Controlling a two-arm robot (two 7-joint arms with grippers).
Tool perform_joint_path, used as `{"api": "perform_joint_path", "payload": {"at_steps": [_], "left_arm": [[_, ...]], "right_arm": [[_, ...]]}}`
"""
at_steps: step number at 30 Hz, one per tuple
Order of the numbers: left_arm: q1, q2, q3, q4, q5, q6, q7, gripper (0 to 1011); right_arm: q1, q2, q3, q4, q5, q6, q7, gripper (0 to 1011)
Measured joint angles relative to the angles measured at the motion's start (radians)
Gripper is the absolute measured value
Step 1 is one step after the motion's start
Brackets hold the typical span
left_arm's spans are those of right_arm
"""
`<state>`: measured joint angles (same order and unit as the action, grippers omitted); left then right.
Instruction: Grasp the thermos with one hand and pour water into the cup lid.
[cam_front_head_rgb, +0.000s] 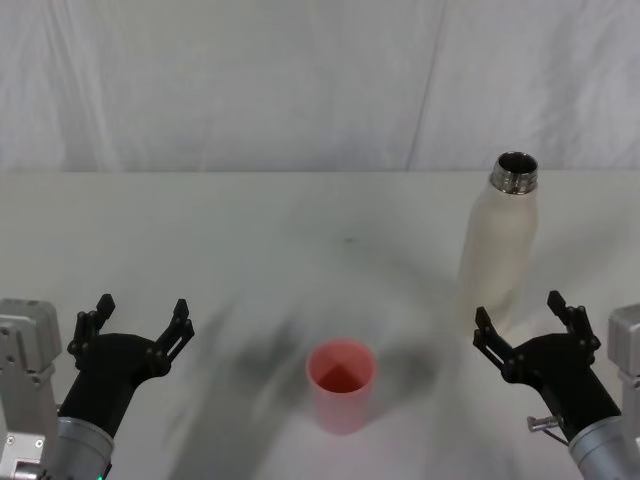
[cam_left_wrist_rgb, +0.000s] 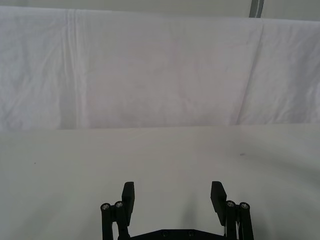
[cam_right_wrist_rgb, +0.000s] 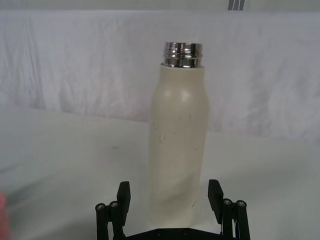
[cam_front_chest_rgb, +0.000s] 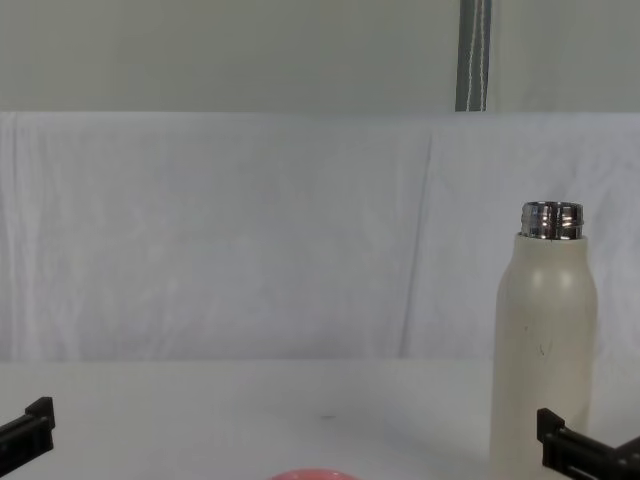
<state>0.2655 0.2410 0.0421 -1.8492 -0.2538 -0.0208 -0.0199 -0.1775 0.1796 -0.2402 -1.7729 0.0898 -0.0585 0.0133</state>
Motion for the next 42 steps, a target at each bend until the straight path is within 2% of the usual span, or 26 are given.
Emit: {"api": "perform_joint_path", "payload": {"at_steps": [11, 18, 26, 42], "left_arm": [[0.000, 0.000, 0.000, 0.000, 0.000, 0.000, 0.000, 1001], [0.000, 0.000, 0.000, 0.000, 0.000, 0.000, 0.000, 1001], [0.000, 0.000, 0.000, 0.000, 0.000, 0.000, 0.000, 1001], [0.000, 0.000, 0.000, 0.000, 0.000, 0.000, 0.000, 1001]], "right_arm": [[0.008, -0.020, 0.065, -0.010, 0.106, 0.038, 0.100, 1003], [0.034, -0.013, 0.076, 0.001, 0.122, 0.063, 0.140, 1003], [0.076, 0.005, 0.069, 0.032, 0.119, 0.081, 0.169, 1003], [0.131, 0.014, 0.066, 0.100, 0.130, 0.085, 0.191, 1003]]}}
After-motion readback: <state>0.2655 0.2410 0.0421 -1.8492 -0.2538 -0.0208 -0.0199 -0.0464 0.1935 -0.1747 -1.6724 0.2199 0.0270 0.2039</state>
